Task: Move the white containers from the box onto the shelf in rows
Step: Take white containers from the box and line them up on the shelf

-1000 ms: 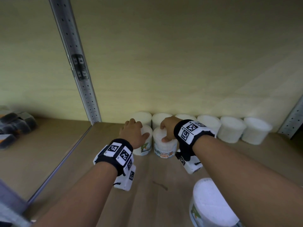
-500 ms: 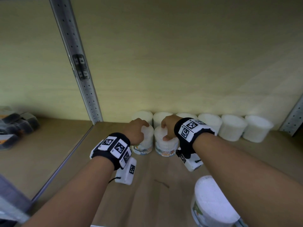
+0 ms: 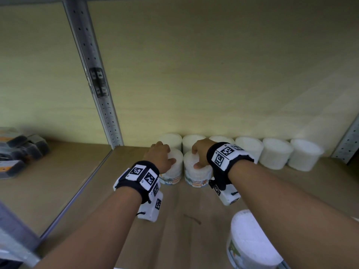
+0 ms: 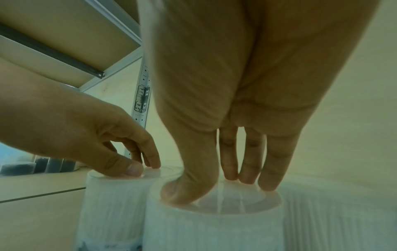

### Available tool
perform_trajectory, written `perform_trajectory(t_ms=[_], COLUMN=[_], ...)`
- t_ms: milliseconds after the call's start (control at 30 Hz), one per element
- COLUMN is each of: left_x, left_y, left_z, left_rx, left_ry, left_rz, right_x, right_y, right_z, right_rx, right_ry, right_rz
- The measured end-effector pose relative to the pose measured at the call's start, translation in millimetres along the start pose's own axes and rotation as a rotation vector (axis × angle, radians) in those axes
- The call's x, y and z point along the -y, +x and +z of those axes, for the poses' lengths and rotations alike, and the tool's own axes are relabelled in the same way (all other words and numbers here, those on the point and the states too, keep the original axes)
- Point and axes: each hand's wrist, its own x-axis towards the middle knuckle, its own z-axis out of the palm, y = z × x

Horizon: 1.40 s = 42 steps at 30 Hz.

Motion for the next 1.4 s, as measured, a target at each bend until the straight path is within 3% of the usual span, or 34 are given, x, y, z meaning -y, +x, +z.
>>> perform_trajectory(t_ms=[200,400,600,833,1267,1400], left_x=[2,-7,-6,0,-1,3], left_y=[-1,-8,-9,-10,-16,-26], left_z=[-8,0,-4,-15,-21,-23], left_rx=[0.085,-0.033,0.031,0.132,0.176,0.168], left_ry=[-0.059,-0.049,-0.084,-0.185,-0.152,-0.107], left_rz=[0.07,0.042,0.062,0.093,0.077,0.094], right_x=[0,3,6,5,14,21], right_y=[-6,-20,-6,-7,-21,-35], right_z=[3,-14,-5,-7,-4,-12], right_rx=[-0.018,-0.071,0.033,-0.003,0.033,-0.026], right_ry=[-0.043,-0.096,-0.125,-0.142,-0.045,-0.143], right_rz=[-0.063,-0.028,0.002,-0.04,-0.041,-0.074])
